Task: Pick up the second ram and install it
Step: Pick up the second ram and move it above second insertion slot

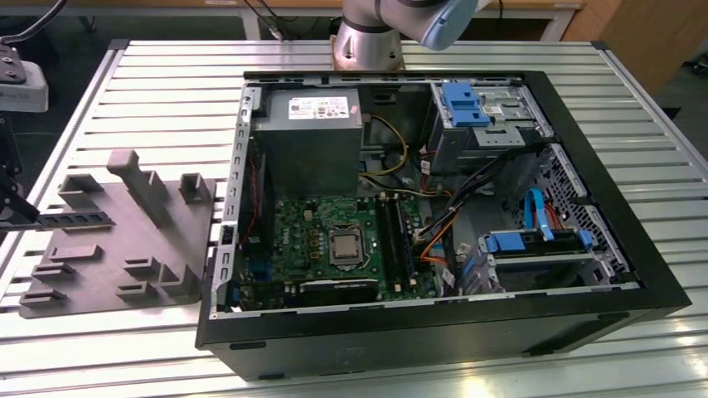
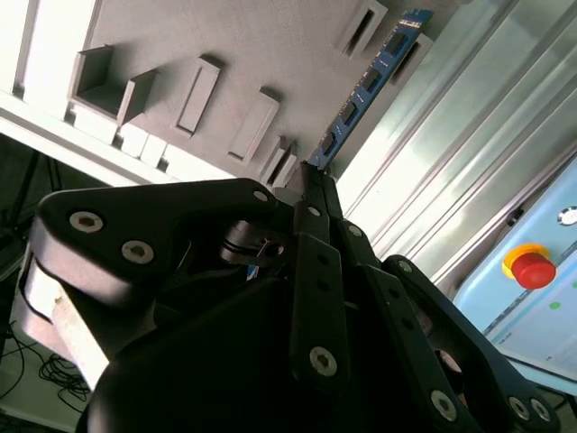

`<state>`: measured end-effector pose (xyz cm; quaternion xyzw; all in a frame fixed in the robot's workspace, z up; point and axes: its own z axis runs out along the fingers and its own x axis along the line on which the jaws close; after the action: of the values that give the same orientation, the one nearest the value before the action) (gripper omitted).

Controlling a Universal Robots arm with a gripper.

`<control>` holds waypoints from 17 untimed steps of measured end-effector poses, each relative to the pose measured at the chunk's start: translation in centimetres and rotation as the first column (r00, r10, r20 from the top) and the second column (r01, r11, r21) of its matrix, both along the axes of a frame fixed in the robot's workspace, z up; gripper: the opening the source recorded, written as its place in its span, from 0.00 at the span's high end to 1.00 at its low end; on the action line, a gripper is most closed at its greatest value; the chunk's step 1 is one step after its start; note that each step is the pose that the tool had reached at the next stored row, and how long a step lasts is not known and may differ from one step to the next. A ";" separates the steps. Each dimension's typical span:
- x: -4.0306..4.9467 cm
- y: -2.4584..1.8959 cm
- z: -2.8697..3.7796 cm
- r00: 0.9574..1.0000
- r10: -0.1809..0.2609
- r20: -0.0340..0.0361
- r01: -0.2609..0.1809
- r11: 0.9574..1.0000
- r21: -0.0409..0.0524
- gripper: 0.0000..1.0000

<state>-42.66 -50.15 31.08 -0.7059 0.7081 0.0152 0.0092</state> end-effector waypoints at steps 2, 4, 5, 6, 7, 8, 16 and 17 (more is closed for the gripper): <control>0.00 0.00 0.13 1.000 0.000 0.000 0.000 1.000 0.000 0.88; 0.00 0.00 0.27 1.000 0.000 0.000 0.000 1.000 0.001 0.88; 0.00 0.00 0.32 1.000 0.000 0.000 0.000 1.000 0.001 0.88; 0.00 0.00 0.39 1.000 0.000 0.000 0.000 1.000 0.002 0.88; 0.00 0.00 0.46 1.000 0.000 0.000 0.000 1.000 0.002 0.88; 0.00 0.00 0.56 1.000 0.000 0.000 0.000 1.000 0.002 0.88; 0.00 0.00 1.22 1.000 0.000 0.000 0.000 1.000 0.004 0.88; 0.00 0.00 1.29 1.000 0.000 0.001 0.000 1.000 0.004 0.88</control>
<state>-42.67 -50.15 32.37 -0.7059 0.7080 0.0166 0.0109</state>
